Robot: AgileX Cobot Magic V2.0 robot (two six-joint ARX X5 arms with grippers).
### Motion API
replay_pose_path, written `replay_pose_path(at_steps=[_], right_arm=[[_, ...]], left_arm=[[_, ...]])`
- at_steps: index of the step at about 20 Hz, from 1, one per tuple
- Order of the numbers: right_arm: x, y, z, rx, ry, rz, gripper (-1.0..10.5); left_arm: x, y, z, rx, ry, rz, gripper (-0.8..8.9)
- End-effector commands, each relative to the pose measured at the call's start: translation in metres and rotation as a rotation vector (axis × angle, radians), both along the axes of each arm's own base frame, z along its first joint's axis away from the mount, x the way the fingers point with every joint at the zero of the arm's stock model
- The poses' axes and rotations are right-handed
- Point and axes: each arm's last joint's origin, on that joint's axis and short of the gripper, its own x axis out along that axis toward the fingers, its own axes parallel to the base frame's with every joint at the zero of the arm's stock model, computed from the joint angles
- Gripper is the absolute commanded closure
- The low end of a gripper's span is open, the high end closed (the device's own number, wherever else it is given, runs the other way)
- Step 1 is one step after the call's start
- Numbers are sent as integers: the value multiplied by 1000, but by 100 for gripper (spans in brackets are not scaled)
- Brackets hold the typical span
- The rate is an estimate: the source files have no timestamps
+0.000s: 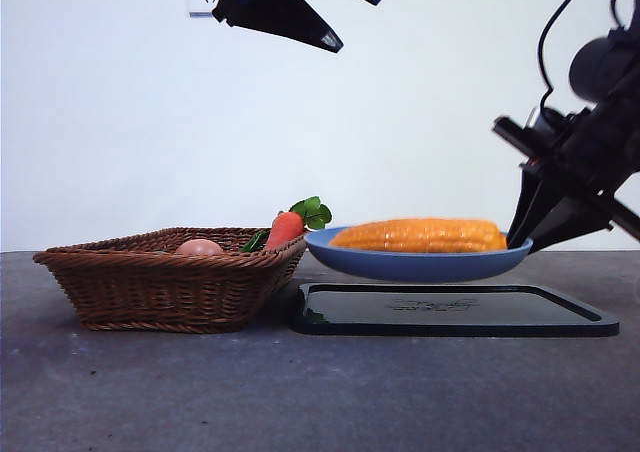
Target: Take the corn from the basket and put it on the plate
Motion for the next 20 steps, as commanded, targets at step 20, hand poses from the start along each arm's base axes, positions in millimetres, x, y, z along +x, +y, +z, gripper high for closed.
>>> replay_pose_path(at_steps=[20], right_arm=[[26,-6,-21,-62,5,3,735]], left_arm=[[-1,-1,9,-30,-6,9,510]])
